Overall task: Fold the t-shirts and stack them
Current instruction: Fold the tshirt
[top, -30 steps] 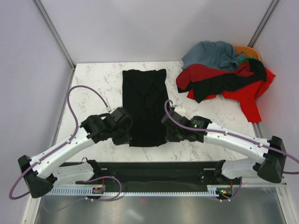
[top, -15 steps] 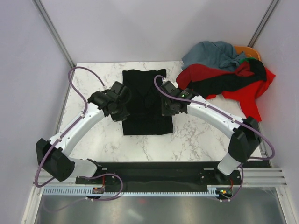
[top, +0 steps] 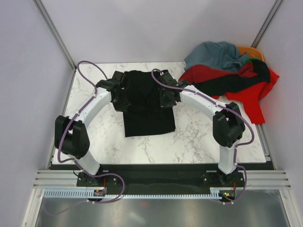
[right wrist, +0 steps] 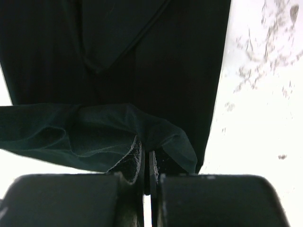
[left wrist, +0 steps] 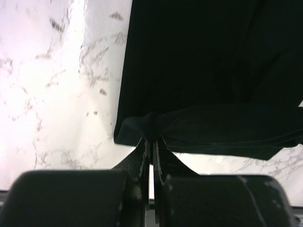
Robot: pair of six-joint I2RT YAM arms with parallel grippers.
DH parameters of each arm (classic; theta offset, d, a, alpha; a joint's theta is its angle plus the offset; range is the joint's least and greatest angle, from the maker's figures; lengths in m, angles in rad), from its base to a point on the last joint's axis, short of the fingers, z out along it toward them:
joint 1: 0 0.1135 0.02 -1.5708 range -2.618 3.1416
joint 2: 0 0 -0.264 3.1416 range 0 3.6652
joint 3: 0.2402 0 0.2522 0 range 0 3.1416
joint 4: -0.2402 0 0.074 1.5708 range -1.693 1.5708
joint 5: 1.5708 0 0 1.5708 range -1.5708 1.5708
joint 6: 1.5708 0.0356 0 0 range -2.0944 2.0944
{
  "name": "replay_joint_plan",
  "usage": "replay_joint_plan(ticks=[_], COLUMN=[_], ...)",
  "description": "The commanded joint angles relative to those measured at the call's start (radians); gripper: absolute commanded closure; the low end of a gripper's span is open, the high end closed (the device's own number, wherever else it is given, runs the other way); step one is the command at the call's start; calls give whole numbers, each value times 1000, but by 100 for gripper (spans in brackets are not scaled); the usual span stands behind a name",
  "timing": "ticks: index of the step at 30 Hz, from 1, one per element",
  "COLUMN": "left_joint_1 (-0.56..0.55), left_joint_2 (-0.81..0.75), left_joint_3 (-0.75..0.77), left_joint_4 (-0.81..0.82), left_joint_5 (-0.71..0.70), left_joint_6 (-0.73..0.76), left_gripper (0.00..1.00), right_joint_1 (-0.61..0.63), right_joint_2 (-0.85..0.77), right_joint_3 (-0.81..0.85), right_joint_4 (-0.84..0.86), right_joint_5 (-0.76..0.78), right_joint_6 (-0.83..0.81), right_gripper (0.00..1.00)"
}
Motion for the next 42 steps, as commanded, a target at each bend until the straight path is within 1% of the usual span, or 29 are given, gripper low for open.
replay_joint_plan(ticks=[1, 2, 3, 4, 5, 6, 7, 8, 9, 10, 11, 12, 13, 14, 15, 16, 17, 18, 19, 20, 21, 22, 23, 24, 30, 31, 34, 37, 42], left_joint_1=[43, 50, 58, 76, 89, 102, 131, 148, 165, 203, 218, 228, 230, 227, 225, 224, 224, 222, 221, 219, 218, 215, 210, 205, 185, 185, 185, 187, 185], left_joint_2=[77, 103, 148, 177, 201, 228, 296, 330, 375, 440, 477, 505, 530, 565, 571, 562, 515, 478, 447, 417, 350, 316, 271, 192, -121, -199, -333, -396, -502], left_joint_3=[91, 104, 117, 145, 160, 182, 240, 278, 326, 434, 493, 554, 690, 757, 850, 858, 840, 807, 714, 660, 551, 494, 434, 312, -80, -115, -204, -275, -422], left_joint_4=[30, 35, 37, 38, 41, 43, 41, 40, 29, -9, -14, -20, -61, -87, -121, -140, -143, -134, -122, -97, -88, -80, -68, -37, 11, 12, 12, 27, 79], left_joint_5=[2, 6, 18, 29, 41, 72, 92, 121, 156, 184, 233, 321, 336, 344, 347, 338, 328, 318, 318, 316, 305, 304, 302, 299, 263, 241, 172, 146, 46], left_joint_6=[77, 77, 76, 73, 73, 71, 71, 76, 71, 44, 45, 50, 67, 77, 84, 94, 93, 94, 100, 105, 108, 113, 119, 125, 191, 206, 225, 254, 266], left_gripper=[98, 96, 95, 89, 87, 84, 79, 65, 56, 37, 34, 32, 30, 29, 29, 28, 28, 28, 29, 30, 32, 33, 33, 34, 36, 36, 36, 36, 36], right_joint_1=[-35, -49, -57, -66, -89, -103, -118, -151, -170, -184, -208, -218, -222, -218, -213, -204, -186, -178, -169, -161, -158, -156, -150, -146, -46, -31, 20, 32, 20], right_joint_2=[62, 77, 109, 129, 175, 203, 236, 275, 361, 405, 446, 507, 513, 457, 401, 337, 271, 137, 81, 6, -10, -16, -4, 2, 62, 77, 149, 230, 355], right_joint_3=[79, 91, 116, 133, 157, 191, 287, 359, 538, 635, 739, 914, 952, 937, 796, 689, 574, 344, 246, 166, 63, 37, 26, 17, 3, 9, 53, 102, 235], right_joint_4=[-2, -1, 1, 1, -1, 1, -13, -37, -94, -131, -180, -265, -284, -282, -228, -182, -129, -7, 52, 105, 170, 182, 180, 170, 192, 194, 208, 229, 202], right_joint_5=[13, 10, 5, 2, -6, -15, -44, -52, -62, -73, -73, -82, -93, -96, -95, -95, -90, -93, -96, -151, -183, -208, -227, -259, -296, -297, -308, -336, -297], right_joint_6=[-42, -42, -42, -41, -41, -45, -50, -50, -53, -53, -47, -30, -24, -18, -8, -10, -10, -2, 1, 1, -7, -11, -16, -24, -24, -21, -10, 15, -7], right_gripper=[100, 100, 96, 88, 59, 49, 43, 37, 30, 27, 23, 23, 23, 23, 23, 23, 23, 23, 23, 23, 24, 25, 27, 29, 33, 33, 33, 35, 36])
